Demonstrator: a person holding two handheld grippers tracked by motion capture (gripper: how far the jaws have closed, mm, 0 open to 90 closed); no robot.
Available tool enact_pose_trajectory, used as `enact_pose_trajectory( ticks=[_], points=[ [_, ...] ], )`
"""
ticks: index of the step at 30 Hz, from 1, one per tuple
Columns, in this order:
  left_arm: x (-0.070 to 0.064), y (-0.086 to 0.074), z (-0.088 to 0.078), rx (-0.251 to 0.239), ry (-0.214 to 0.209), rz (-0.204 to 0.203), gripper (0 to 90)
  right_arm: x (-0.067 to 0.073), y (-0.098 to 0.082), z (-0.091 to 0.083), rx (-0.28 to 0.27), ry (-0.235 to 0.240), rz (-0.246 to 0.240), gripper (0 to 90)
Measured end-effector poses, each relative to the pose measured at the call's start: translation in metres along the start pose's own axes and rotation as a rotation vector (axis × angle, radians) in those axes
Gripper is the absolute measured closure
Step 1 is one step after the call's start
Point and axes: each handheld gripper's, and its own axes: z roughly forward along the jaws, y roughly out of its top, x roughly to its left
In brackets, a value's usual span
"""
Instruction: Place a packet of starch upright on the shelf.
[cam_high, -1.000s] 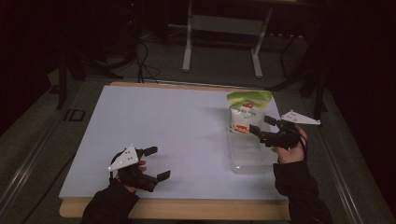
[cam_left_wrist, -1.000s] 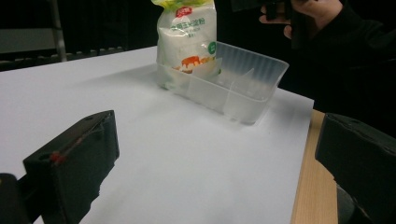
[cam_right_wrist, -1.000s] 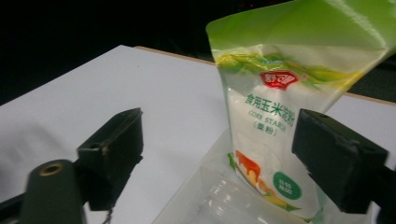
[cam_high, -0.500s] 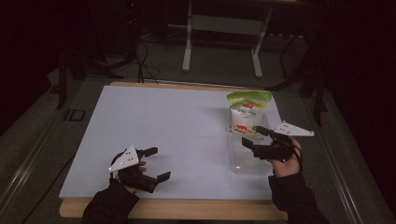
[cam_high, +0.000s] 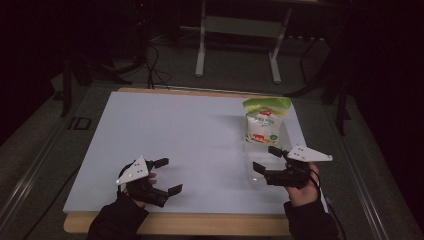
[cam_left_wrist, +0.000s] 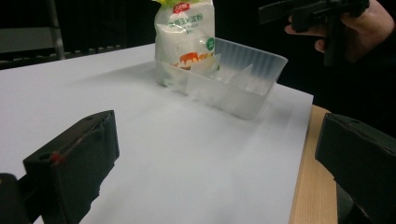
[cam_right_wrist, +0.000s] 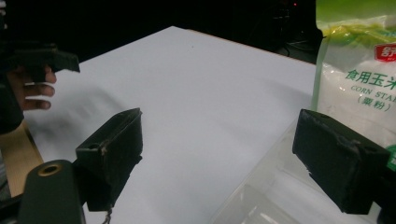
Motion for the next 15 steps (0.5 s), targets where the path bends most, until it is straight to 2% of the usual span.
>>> enact_pose_trajectory(
  ticks=[8, 15],
  points=[
    [0.000, 0.000, 0.000, -0.002, 0.001, 0.001, 0.1, 0.009, -0.008, -0.002, 0.015, 0.000, -0.024, 15.6],
    [-0.001, -0.001, 0.000, 0.002, -0.003, 0.001, 0.1, 0.017, -0.017, -0.005, 0.026, -0.029, -0.064, 15.3]
  ],
)
